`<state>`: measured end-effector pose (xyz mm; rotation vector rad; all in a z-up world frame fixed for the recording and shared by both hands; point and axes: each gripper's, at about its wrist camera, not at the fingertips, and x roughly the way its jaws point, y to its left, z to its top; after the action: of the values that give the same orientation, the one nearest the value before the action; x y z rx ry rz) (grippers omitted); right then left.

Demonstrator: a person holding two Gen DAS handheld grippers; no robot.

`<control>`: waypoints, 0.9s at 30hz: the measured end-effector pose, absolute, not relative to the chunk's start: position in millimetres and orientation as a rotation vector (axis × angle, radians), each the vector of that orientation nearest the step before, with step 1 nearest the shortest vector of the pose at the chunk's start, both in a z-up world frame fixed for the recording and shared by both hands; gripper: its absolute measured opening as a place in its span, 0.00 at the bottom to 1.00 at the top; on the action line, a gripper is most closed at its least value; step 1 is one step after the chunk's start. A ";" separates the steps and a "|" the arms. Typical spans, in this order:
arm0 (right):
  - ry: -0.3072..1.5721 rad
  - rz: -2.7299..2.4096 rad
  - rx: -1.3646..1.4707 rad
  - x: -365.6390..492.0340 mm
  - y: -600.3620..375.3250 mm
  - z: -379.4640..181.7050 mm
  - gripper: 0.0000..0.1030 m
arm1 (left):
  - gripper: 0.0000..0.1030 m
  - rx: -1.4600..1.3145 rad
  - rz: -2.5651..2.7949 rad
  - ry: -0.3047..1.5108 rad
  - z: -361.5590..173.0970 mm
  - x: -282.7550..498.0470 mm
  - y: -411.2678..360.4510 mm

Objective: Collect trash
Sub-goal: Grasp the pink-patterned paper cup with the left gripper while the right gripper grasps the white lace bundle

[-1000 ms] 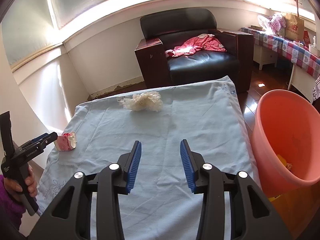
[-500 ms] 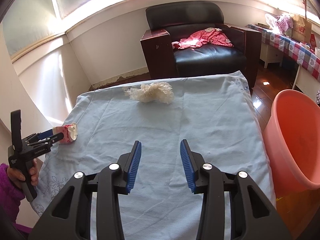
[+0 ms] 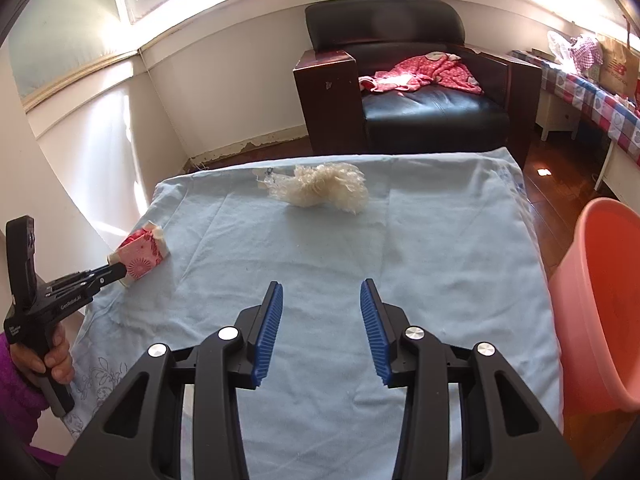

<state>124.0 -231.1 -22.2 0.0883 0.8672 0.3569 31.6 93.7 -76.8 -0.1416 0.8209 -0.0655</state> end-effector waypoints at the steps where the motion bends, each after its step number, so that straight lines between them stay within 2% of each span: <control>1: 0.864 0.363 0.090 128.9 -229.7 -21.6 0.40 | 0.07 -0.153 -0.068 0.813 -75.3 29.9 92.5; 15: 0.860 0.390 0.040 226.9 -211.9 -35.1 0.40 | 0.07 -0.240 -0.111 0.800 -74.3 22.3 78.8; 24: 0.914 0.449 0.057 258.3 -209.3 -58.5 0.40 | 0.07 -0.247 -0.129 0.832 -81.4 29.4 72.6; 25: 0.920 0.451 0.055 258.4 -209.0 -58.3 0.38 | 0.07 -0.247 -0.129 0.833 -81.5 29.7 71.9; 26: 0.924 0.448 0.047 257.6 -208.0 -58.4 0.23 | 0.07 -0.248 -0.129 0.833 -81.5 29.6 71.9; 27: 0.928 0.442 0.037 256.0 -206.8 -58.8 0.21 | 0.07 -0.249 -0.130 0.833 -81.4 30.1 70.9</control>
<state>256.0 -206.8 -58.8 0.0369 0.9277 0.4423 30.1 70.9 -81.4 -0.2492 0.8329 -0.1302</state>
